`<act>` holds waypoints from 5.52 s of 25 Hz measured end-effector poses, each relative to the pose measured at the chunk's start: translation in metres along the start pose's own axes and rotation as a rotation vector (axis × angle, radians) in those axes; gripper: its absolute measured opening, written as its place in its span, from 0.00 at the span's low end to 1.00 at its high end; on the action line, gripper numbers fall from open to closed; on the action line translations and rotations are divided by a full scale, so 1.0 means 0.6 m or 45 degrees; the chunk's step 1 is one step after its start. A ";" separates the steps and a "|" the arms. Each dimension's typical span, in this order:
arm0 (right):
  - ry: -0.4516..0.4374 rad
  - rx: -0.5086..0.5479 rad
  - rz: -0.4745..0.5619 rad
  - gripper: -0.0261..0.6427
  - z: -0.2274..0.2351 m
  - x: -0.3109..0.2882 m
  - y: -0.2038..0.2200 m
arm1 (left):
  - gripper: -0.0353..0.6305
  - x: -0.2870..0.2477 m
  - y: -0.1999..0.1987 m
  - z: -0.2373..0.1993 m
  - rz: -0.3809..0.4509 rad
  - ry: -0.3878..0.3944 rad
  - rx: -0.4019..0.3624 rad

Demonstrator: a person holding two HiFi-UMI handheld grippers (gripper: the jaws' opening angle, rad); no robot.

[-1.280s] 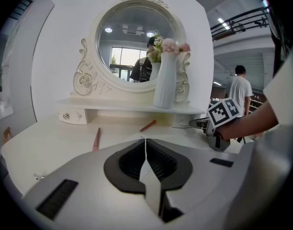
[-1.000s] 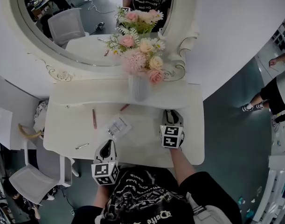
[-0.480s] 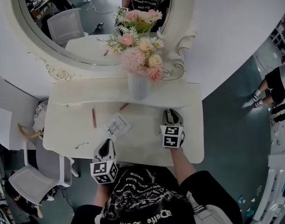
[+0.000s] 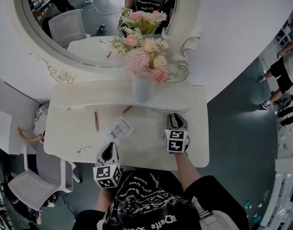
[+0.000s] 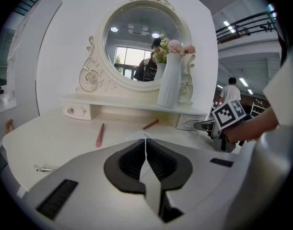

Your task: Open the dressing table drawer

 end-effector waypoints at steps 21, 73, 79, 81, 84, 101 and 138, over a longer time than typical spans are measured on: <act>0.009 0.006 -0.018 0.19 -0.010 0.016 0.012 | 0.09 -0.005 -0.003 -0.002 -0.006 0.035 -0.040; 0.041 0.004 -0.056 0.19 -0.033 0.057 0.025 | 0.09 -0.005 -0.007 -0.019 0.016 0.063 -0.018; 0.053 0.003 -0.063 0.19 -0.036 0.057 0.035 | 0.09 -0.004 -0.010 -0.025 0.021 0.058 -0.027; 0.053 0.004 -0.065 0.19 -0.037 0.059 0.036 | 0.09 -0.004 -0.011 -0.028 0.022 0.056 -0.029; 0.049 0.004 -0.053 0.19 -0.039 0.066 0.030 | 0.09 -0.002 -0.012 -0.031 0.022 0.053 -0.021; 0.066 0.004 -0.067 0.19 -0.043 0.072 0.036 | 0.09 -0.006 -0.011 -0.036 0.009 0.050 -0.028; 0.058 0.037 -0.069 0.19 -0.054 0.094 0.047 | 0.09 -0.001 -0.011 -0.043 0.027 0.081 -0.014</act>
Point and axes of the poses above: the fingertips, and each gripper's own axes: x backward along the fingers, z to its right, y out of its underside, the point moved 6 cm from there along x, backward along the fingers, and after that the axes turned 12 degrees about x, right-handed, at the moved point
